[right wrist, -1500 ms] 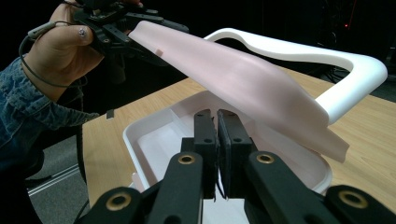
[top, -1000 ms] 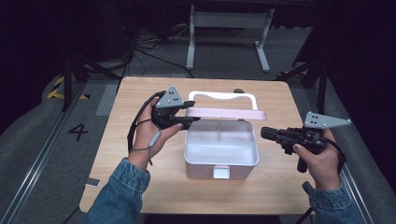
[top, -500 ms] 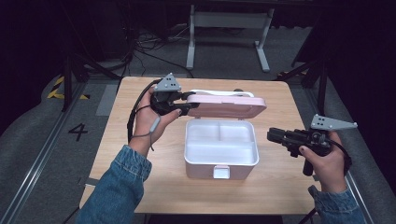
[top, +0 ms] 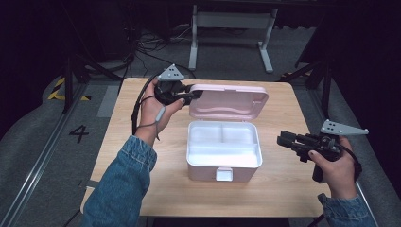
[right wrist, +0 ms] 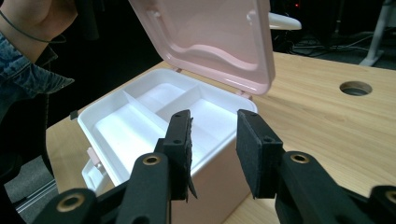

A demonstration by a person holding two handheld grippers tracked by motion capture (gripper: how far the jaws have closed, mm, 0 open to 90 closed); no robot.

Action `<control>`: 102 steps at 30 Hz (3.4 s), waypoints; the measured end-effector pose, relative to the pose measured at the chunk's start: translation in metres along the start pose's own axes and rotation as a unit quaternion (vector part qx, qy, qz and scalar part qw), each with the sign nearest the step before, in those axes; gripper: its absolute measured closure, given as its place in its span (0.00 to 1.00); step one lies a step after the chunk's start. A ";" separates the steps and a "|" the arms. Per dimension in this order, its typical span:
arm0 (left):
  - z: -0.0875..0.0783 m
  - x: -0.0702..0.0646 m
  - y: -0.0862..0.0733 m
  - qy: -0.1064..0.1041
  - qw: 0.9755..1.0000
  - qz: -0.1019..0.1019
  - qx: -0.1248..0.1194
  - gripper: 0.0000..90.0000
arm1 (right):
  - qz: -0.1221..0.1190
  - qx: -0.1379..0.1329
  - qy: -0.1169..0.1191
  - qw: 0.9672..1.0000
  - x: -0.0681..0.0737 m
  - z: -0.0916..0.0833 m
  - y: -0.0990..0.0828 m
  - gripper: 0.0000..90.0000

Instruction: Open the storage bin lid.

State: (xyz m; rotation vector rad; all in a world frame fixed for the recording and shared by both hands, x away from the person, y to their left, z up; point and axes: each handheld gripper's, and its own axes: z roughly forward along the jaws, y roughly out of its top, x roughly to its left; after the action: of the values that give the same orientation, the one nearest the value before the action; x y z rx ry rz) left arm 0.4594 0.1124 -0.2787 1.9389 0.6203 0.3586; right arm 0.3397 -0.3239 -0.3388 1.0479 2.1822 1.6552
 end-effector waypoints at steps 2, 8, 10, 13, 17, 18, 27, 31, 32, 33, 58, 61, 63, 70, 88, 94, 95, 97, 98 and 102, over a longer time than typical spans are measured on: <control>0.003 0.004 0.001 0.004 1.000 0.001 0.001 0.79 | 0.003 -0.002 -0.005 1.000 -0.002 -0.002 -0.002 0.74; 0.014 0.017 0.002 0.011 1.000 -0.005 -0.003 0.80 | 0.018 -0.009 -0.011 1.000 -0.008 -0.003 -0.003 0.73; 0.018 0.021 0.002 0.012 1.000 -0.005 -0.001 0.79 | 0.019 -0.005 -0.011 1.000 -0.011 -0.001 -0.004 0.73; 0.022 0.025 0.003 0.018 1.000 -0.010 0.005 0.79 | 0.023 -0.001 -0.011 1.000 -0.014 0.003 -0.004 0.73; 0.029 0.029 0.004 0.029 0.999 -0.009 0.009 0.77 | 0.028 0.000 -0.011 1.000 -0.016 0.005 -0.005 0.73; 0.029 0.031 0.004 0.030 0.999 -0.010 0.012 0.77 | 0.030 0.001 -0.011 0.999 -0.017 0.005 -0.005 0.73; 0.040 0.053 -0.005 0.000 1.000 -0.019 0.010 0.77 | 0.032 0.001 -0.014 0.999 -0.020 0.005 -0.006 0.72; 0.045 0.058 -0.005 0.005 1.000 -0.015 0.023 0.76 | 0.033 0.007 -0.016 0.999 -0.022 0.007 -0.008 0.72; 0.047 0.060 -0.005 0.008 1.000 -0.013 0.026 0.76 | 0.033 0.007 -0.017 0.999 -0.023 0.008 -0.008 0.72; 0.049 0.061 -0.006 0.010 1.000 -0.014 0.025 0.75 | 0.034 0.008 -0.017 0.999 -0.023 0.008 -0.009 0.72; 0.084 0.090 -0.034 0.021 0.996 -0.066 0.054 0.67 | 0.041 0.025 -0.025 0.999 -0.036 0.017 -0.018 0.72; 0.088 0.092 -0.037 0.022 0.995 -0.075 0.059 0.66 | 0.041 0.026 -0.025 0.999 -0.035 0.017 -0.018 0.72; 0.091 0.093 -0.040 0.020 0.994 -0.084 0.061 0.66 | 0.041 0.025 -0.025 0.999 -0.036 0.017 -0.019 0.72; 0.102 0.097 -0.051 0.022 0.992 -0.100 0.071 0.63 | 0.045 0.026 -0.026 0.998 -0.036 0.016 -0.019 0.71; 0.122 0.100 -0.080 0.028 0.986 -0.127 0.104 0.65 | 0.050 0.036 -0.020 0.998 -0.037 0.023 -0.023 0.71; 0.124 0.101 -0.087 0.019 0.983 -0.153 0.101 0.63 | 0.049 0.036 -0.020 0.998 -0.037 0.024 -0.024 0.70; 0.125 0.101 -0.087 0.021 0.983 -0.152 0.101 0.63 | 0.050 0.035 -0.020 0.998 -0.036 0.024 -0.024 0.70; 0.124 0.100 -0.087 0.022 0.983 -0.150 0.103 0.63 | 0.049 0.035 -0.020 0.998 -0.036 0.024 -0.024 0.70; 0.125 0.100 -0.087 0.023 0.983 -0.149 0.101 0.63 | 0.048 0.035 -0.020 0.998 -0.036 0.025 -0.024 0.70; 0.124 0.100 -0.087 0.030 0.985 -0.140 0.101 0.62 | 0.048 0.034 -0.020 0.998 -0.037 0.024 -0.024 0.70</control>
State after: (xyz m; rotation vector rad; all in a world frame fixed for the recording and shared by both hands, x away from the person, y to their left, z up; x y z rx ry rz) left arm 0.5812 0.1060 -0.4127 2.0019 0.9875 0.1826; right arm 0.3698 -0.3320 -0.3782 1.2125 2.2100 1.5934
